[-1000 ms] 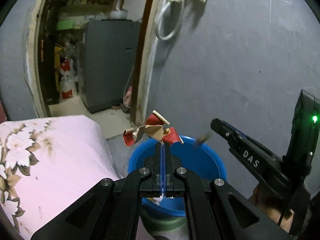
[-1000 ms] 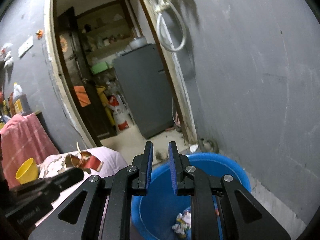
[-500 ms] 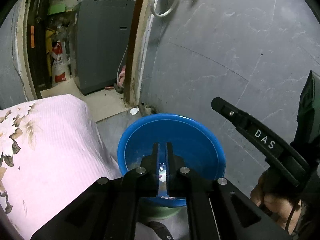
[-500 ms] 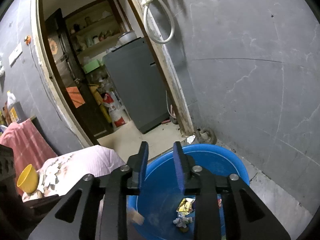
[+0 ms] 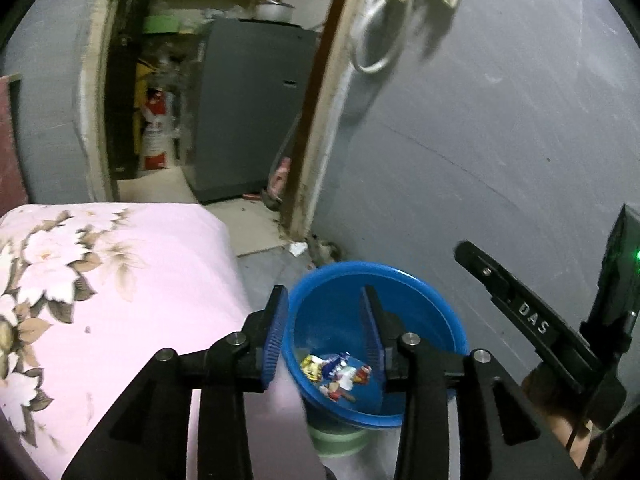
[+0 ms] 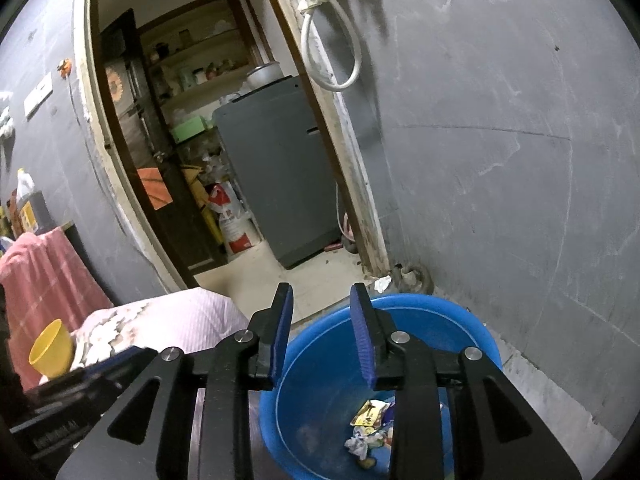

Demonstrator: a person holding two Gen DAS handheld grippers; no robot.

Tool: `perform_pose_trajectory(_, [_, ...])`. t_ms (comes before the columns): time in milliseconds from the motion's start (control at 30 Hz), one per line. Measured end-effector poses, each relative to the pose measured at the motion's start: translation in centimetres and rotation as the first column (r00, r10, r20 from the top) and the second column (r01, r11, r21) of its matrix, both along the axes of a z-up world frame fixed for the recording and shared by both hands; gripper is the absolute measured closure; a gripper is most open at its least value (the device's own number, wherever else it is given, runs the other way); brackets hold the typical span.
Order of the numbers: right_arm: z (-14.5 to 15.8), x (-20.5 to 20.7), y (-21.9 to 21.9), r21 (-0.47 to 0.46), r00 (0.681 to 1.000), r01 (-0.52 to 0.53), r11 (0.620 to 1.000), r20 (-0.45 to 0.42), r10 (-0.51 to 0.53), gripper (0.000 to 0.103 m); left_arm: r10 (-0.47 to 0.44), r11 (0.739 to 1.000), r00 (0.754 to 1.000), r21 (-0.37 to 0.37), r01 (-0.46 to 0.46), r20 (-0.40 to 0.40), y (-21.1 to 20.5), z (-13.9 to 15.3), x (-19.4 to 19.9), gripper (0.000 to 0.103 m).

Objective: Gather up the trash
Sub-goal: 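Open both tools over the blue bucket to drop the trash, then move both tools back over the table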

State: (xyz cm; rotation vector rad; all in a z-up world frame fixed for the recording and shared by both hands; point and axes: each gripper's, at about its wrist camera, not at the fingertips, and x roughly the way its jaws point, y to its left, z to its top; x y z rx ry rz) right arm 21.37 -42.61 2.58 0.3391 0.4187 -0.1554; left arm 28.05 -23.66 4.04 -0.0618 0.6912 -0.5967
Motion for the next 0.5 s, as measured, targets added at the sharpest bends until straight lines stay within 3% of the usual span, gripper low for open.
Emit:
perform_pose_trajectory(167, [0.2, 0.1, 0.6, -0.012, 1.000, -0.011, 1.000, 0.014, 0.011, 0.068, 0.060, 0.998, 0.998, -0.003, -0.060, 0.016, 2.2, 1.3, 0.3, 0.067])
perform_pose_trajectory(300, [0.5, 0.1, 1.3, -0.023, 0.999, -0.026, 0.999, 0.033, 0.026, 0.052, 0.122, 0.993, 0.992, -0.013, -0.121, 0.044, 4.4, 2.5, 0.0, 0.053])
perform_pose_trajectory(367, [0.7, 0.2, 1.8, -0.038, 0.999, -0.027, 0.999, 0.041, 0.029, 0.049, 0.152, 0.988, 0.987, -0.021, -0.151, 0.058, 5.5, 3.1, -0.1, 0.049])
perform_pose_trajectory(500, [1.0, 0.3, 2.8, -0.065, 0.998, -0.035, 0.997, 0.055, 0.038, 0.029, 0.201, 0.979, 0.977, -0.035, -0.199, 0.076, 7.7, 4.1, -0.7, 0.042])
